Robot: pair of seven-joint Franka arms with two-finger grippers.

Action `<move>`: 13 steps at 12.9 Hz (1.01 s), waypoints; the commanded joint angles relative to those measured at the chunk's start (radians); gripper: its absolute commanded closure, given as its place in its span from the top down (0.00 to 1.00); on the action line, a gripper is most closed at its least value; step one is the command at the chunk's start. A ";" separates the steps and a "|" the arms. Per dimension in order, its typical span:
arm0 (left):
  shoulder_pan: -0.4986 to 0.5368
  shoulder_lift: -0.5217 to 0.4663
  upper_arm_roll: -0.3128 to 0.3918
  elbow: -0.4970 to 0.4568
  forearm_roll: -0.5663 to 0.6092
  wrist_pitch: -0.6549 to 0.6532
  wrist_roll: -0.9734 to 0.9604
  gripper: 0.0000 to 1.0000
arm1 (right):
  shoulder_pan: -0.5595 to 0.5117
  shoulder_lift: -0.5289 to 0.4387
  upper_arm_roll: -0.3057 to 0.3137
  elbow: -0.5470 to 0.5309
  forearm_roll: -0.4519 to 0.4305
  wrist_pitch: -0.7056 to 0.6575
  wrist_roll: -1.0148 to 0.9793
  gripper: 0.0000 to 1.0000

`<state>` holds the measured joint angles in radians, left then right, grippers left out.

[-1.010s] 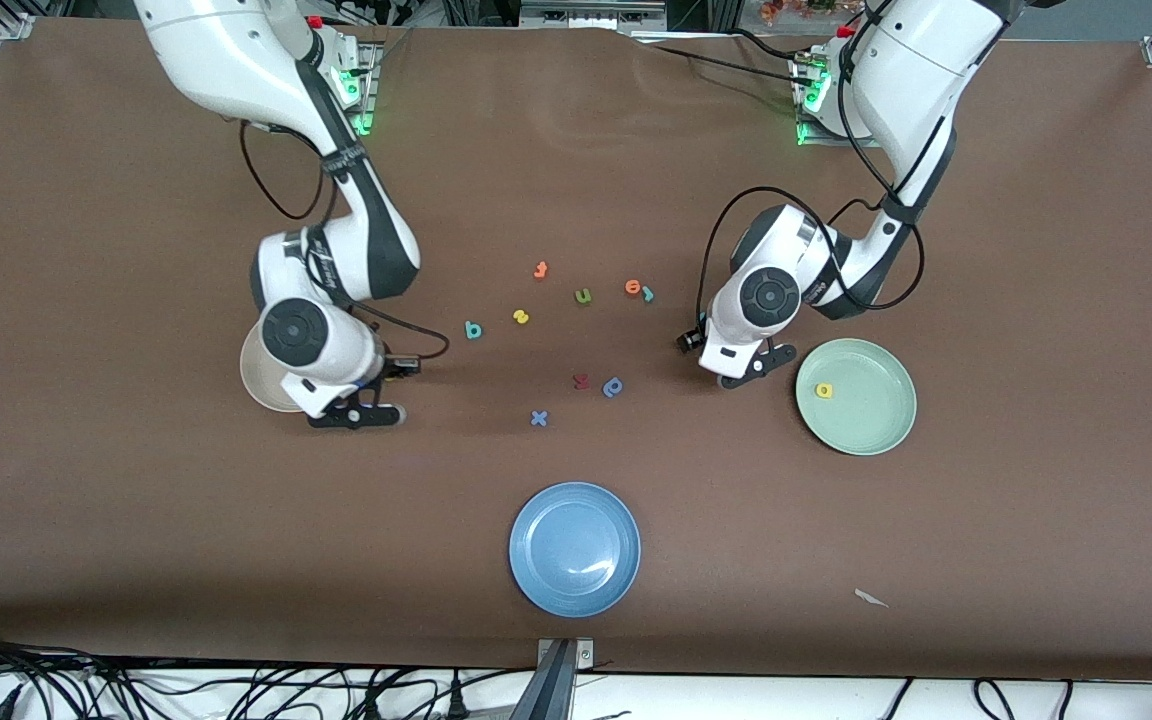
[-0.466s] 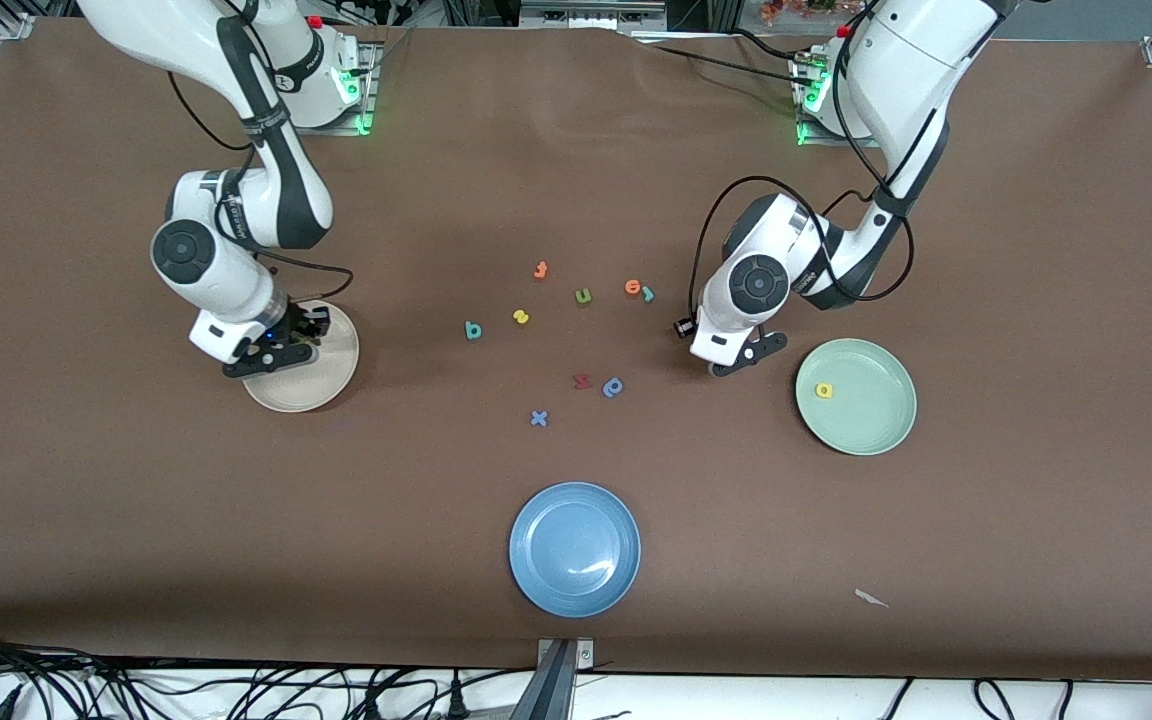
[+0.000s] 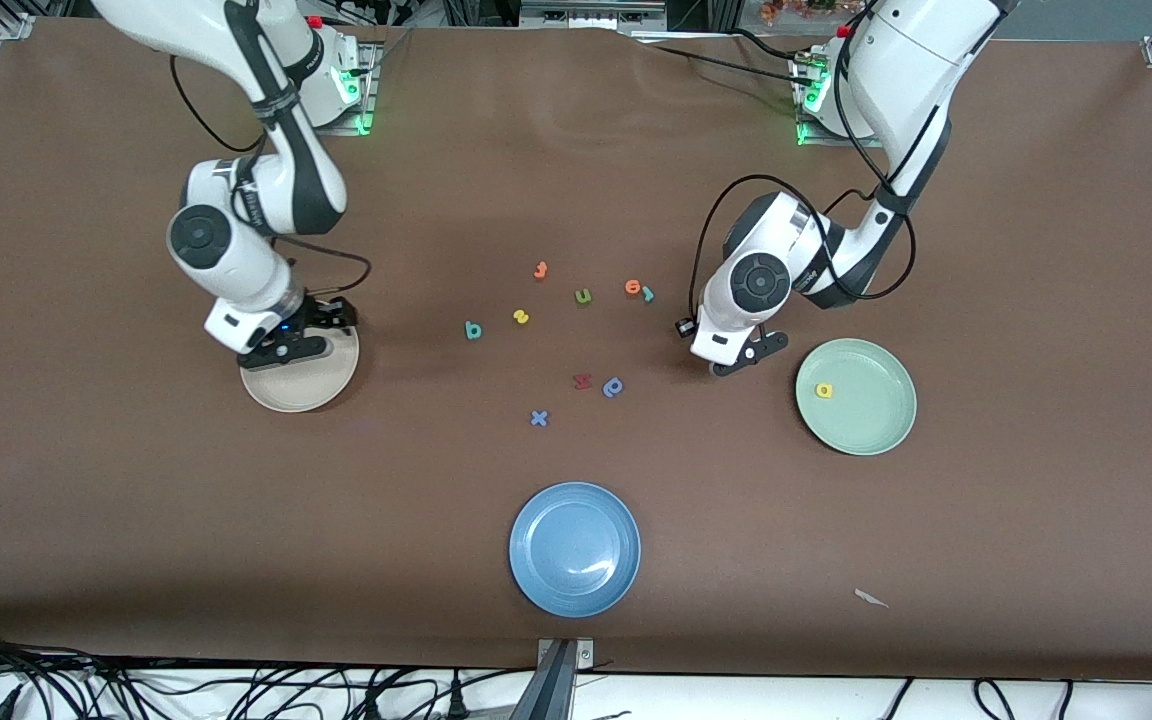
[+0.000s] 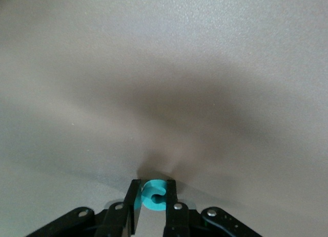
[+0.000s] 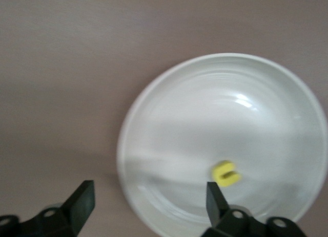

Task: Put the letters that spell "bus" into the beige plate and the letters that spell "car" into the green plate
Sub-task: 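Grasp the teal c with the left gripper while the right gripper grasps the teal a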

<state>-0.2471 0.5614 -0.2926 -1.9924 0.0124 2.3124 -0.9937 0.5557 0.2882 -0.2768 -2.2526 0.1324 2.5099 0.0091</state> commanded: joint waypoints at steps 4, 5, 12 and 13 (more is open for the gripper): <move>0.041 -0.101 0.006 0.000 0.030 -0.152 0.090 0.20 | 0.059 0.080 0.139 0.131 -0.008 -0.022 0.463 1.00; 0.072 -0.116 0.007 0.021 0.049 -0.206 0.168 0.20 | 0.084 0.109 0.139 0.163 -0.008 -0.023 0.497 1.00; 0.330 -0.104 0.007 0.129 0.225 -0.312 0.691 0.25 | 0.165 0.273 0.140 0.311 0.001 -0.014 0.638 1.00; 0.336 -0.091 0.009 0.129 0.228 -0.303 0.720 0.25 | 0.170 0.278 0.140 0.311 0.001 -0.014 0.638 1.00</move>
<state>0.0777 0.4432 -0.2725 -1.8781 0.1986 2.0154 -0.3471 0.7118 0.5385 -0.1316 -1.9752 0.1324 2.5054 0.6287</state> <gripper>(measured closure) 0.749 0.000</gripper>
